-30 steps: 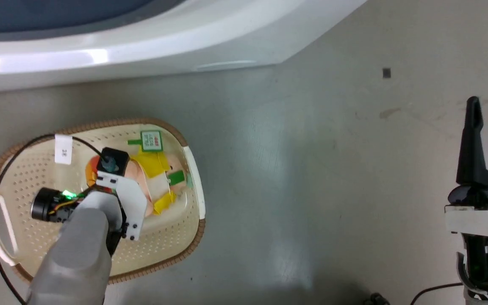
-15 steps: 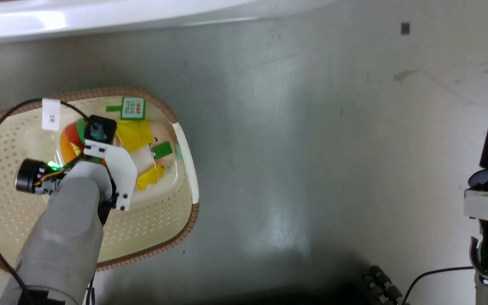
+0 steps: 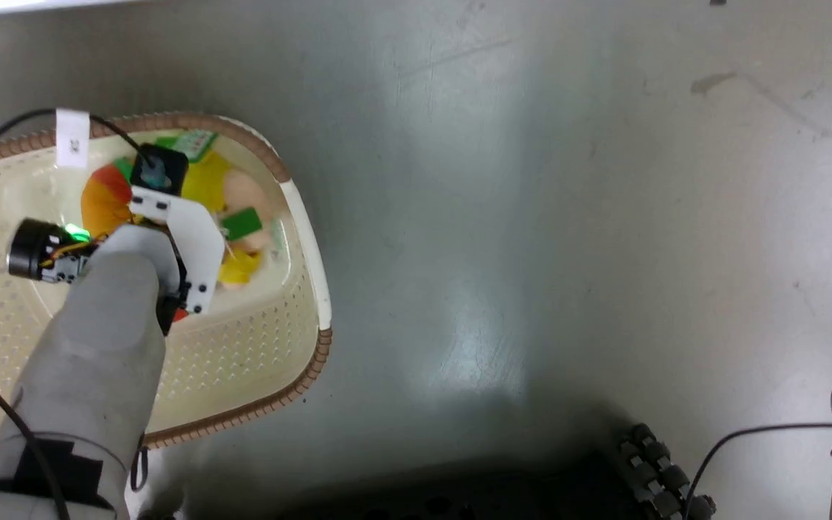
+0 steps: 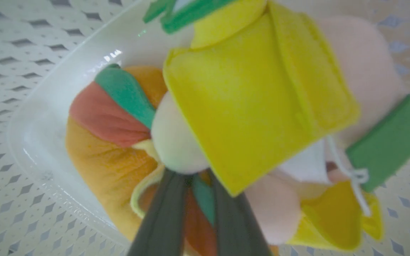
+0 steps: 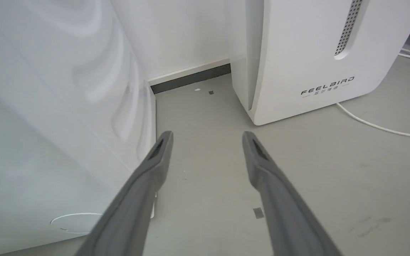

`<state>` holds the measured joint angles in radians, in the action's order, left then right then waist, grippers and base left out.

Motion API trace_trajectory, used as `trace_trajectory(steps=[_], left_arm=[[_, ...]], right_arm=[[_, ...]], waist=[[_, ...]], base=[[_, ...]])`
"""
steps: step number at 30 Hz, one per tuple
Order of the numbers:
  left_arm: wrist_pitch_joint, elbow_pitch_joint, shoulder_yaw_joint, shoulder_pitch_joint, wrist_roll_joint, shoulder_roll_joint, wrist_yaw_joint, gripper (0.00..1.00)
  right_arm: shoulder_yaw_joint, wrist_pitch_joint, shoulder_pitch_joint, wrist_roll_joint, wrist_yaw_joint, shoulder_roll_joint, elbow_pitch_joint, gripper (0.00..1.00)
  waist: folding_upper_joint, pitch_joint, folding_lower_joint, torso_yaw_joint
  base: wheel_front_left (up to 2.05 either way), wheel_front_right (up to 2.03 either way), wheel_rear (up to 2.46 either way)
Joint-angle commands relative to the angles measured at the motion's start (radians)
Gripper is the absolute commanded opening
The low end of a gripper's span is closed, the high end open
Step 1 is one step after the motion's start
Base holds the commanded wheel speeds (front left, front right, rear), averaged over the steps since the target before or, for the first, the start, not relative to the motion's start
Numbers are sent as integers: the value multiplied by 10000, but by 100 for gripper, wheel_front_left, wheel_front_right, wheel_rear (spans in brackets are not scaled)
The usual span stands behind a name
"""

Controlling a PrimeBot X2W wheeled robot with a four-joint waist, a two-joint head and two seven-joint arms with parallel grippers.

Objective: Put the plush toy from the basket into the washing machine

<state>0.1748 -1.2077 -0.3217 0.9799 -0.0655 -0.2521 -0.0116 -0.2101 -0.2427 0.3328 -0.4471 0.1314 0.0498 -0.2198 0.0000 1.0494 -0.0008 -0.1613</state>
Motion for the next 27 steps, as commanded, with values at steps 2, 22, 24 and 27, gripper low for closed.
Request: trace_trajectory(steps=[2,22,24,27], left_arm=[[4,-591,-157,184,-133,-9,-24,0],[-1069,-830,-377,-336,-608,439,-156,0],[-1240,-830,-388,-546,-674,523,-221,0],[-1466,-830,-457,-851,-728,691,-318,0]], right_arm=[[-104,-143,281,-15,-7,4,-148,100],[-140,-191,-160,632,-7,4,789,100],[-150,-191,-265,675,-7,4,962,100],[-153,-191,-449,775,-7,4,1199,100]], waist=[[0,134,8,-30],[0,-1791,8,172],[0,-2154,8,204],[0,-2725,8,280]], base=[[0,0,0],[0,0,0],[0,0,0],[0,0,0]])
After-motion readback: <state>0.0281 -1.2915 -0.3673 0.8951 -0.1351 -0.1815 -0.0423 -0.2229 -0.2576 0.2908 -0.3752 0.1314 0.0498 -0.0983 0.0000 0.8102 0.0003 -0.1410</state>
